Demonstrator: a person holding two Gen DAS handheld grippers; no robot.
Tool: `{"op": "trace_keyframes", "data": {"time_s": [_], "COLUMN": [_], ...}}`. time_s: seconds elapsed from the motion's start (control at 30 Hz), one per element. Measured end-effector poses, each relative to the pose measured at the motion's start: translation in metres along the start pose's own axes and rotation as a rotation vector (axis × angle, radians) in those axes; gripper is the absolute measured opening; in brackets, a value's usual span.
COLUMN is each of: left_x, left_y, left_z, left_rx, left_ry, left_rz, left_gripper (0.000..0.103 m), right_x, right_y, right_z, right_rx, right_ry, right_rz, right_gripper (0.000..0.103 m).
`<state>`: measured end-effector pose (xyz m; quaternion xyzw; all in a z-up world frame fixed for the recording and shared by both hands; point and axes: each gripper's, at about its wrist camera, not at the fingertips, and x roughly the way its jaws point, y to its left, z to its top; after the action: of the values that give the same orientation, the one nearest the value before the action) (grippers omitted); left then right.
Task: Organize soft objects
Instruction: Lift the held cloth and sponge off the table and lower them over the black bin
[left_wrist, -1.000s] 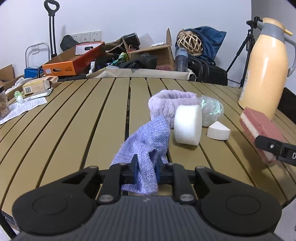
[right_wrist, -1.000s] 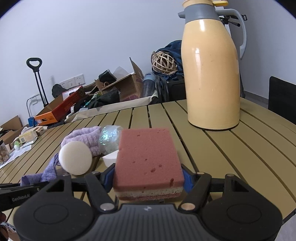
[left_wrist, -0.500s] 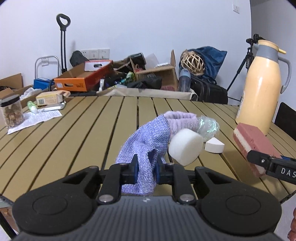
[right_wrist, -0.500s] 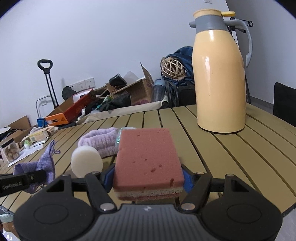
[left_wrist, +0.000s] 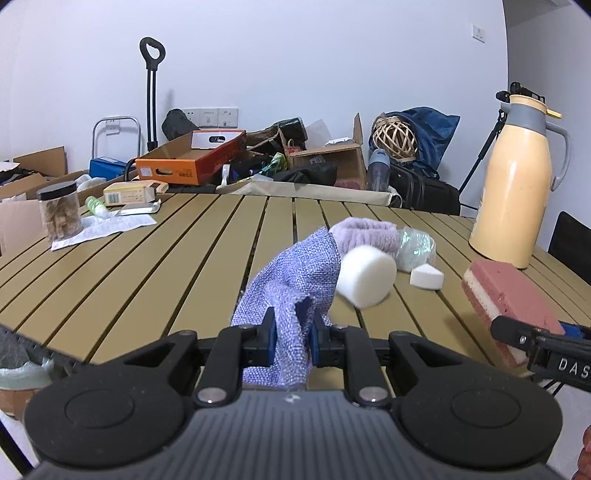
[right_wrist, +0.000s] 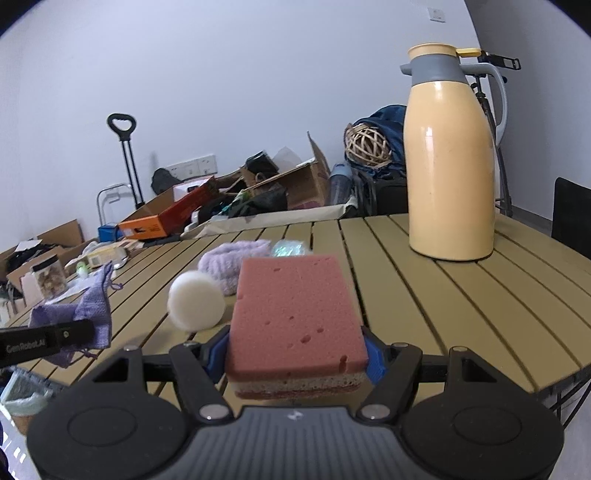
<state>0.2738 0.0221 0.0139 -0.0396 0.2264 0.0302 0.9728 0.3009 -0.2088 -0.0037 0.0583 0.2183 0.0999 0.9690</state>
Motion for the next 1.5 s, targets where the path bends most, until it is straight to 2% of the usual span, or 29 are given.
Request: {"op": "trace_keyframes", "data": {"time_s": [0.6,0.93,1.5], "left_x": [-0.057,-0.081,-0.073], "left_y": [0.011,0.019,0.036], "left_z": [-0.050,-0.082,-0.125], "left_rx": [0.028,0.052,0.077], "left_ry": [0.024,0.056,0.203], "left_rz": [-0.004,-0.022,0.009], "left_gripper": [0.017,0.017,0.017], "right_x": [-0.058,-0.080,-0.079], "right_y": [0.019,0.025,0.018], "right_z": [-0.053,-0.085,-0.127], "right_rx": [-0.067,-0.095,-0.138], "right_ry": [0.045,0.112,0.254], "right_rz": [0.053,0.065,-0.007], "right_gripper": [0.068,0.068,0.068]}}
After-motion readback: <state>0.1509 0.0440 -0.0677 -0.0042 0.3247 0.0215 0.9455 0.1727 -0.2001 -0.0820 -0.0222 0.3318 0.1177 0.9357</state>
